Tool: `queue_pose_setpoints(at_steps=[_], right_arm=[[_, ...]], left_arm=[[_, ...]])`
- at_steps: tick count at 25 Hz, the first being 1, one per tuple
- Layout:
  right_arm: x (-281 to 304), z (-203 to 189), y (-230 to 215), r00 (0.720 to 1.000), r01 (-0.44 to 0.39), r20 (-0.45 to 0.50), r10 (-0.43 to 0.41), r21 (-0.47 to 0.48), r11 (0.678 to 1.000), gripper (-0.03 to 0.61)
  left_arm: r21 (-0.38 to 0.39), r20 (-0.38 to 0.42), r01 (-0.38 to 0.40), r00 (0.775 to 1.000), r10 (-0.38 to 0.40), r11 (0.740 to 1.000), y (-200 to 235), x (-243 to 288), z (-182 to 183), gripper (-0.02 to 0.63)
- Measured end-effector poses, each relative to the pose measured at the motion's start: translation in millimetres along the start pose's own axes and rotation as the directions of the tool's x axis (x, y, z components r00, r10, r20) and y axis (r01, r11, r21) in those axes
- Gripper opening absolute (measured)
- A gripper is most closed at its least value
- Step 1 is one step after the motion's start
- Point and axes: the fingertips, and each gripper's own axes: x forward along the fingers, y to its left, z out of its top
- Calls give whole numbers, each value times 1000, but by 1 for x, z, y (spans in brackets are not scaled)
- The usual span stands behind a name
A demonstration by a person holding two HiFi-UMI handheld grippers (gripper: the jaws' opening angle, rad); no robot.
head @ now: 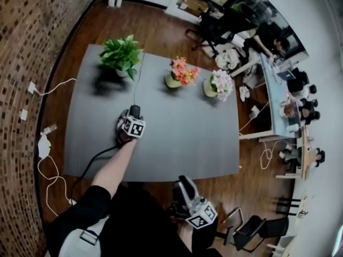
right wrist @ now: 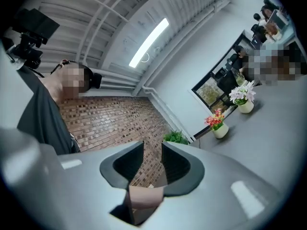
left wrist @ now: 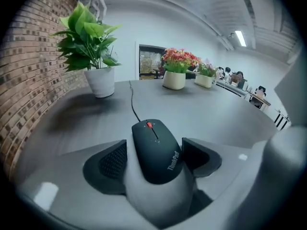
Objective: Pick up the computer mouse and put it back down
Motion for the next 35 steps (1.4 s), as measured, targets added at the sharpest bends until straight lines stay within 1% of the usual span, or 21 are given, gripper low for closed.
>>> queue_pose_setpoints(at_steps=[2, 4, 6, 7, 8, 9, 10, 12, 15, 16, 17, 18, 19, 20, 21, 24, 27, 28, 29, 32, 35], right_arm=[[8, -4, 4, 1000, -2, -19, 2, 0, 1000, 91], [19, -9, 9, 999, -20, -43, 20, -1, 1000, 91], [31, -15, 15, 997, -48, -68, 48, 0, 999, 91], [35, -17, 16, 995, -62, -79, 62, 2, 998, 91], [38, -18, 18, 993, -76, -88, 76, 5, 997, 91], [41, -18, 18, 991, -92, -92, 93, 7, 996, 91], [43, -16, 17, 989, -110, -94, 111, 10, 994, 91], [46, -10, 14, 985, -145, -93, 146, 14, 989, 91], [49, 4, 11, 975, -207, -75, 208, 18, 978, 91], [53, 6, 9, 971, -231, -60, 232, 24, 973, 91], [56, 9, 6, 967, -250, -48, 252, 31, 968, 91], [55, 13, 3, 963, -264, -39, 266, 38, 964, 91], [54, 17, -1, 960, -276, -33, 278, 47, 960, 91], [53, 21, -4, 956, -289, -25, 291, 56, 956, 91], [53, 23, -5, 952, -306, -13, 307, 67, 950, 91], [54, 28, -7, 932, -362, 32, 361, 93, 928, 91], [50, 35, -13, 914, -405, 82, 398, 131, 905, 91], [49, 36, -14, 910, -415, 91, 406, 136, 900, 91], [48, 38, -14, 906, -423, 95, 413, 136, 896, 91], [46, 42, -16, 898, -438, 107, 426, 135, 889, 91], [43, 47, -20, 898, -437, 122, 423, 132, 890, 91]], left_arm=[[-1, 11, 21, 1000, -21, 1000, -1, -1, 4, 290], [-11, 3, 53, 999, -53, 999, 7, -3, 8, 287], [-93, -16, 108, 994, -109, 990, 17, -9, 4, 285], [-168, -20, 159, 986, -164, 973, 17, -14, -1, 285], [-255, -1, 237, 970, -245, 938, 11, -22, -4, 285], [-340, 58, 337, 939, -338, 878, 2, -34, 1, 285], [-406, 154, 445, 894, -420, 798, -6, -52, 16, 285], [-476, 374, 644, 764, -525, 599, -20, -99, 51, 285], [-461, 614, 832, 550, -566, 308, -27, -180, 83, 285], [-423, 691, 884, 456, -561, 198, -24, -214, 97, 285], [-352, 771, 933, 335, -542, 77, -23, -254, 115, 285], [-261, 833, 965, 212, -510, -25, -25, -294, 134, 285], [-178, 870, 980, 115, -479, -87, -28, -330, 149, 285], [-111, 887, 988, 48, -460, -110, -29, -361, 160, 287], [-58, 891, 992, 3, -453, -108, -28, -388, 169, 285], [65, 881, 994, -97, -463, -85, -30, -453, 192, 287], [181, 858, 977, -214, -468, -115, -46, -501, 213, 287], [207, 847, 970, -243, -473, -128, -53, -512, 217, 287], [222, 836, 966, -259, -484, -133, -61, -520, 220, 287], [227, 806, 964, -265, -529, -137, -81, -529, 222, 287], [214, 795, 961, -274, -542, -172, -89, -522, 217, 287]])
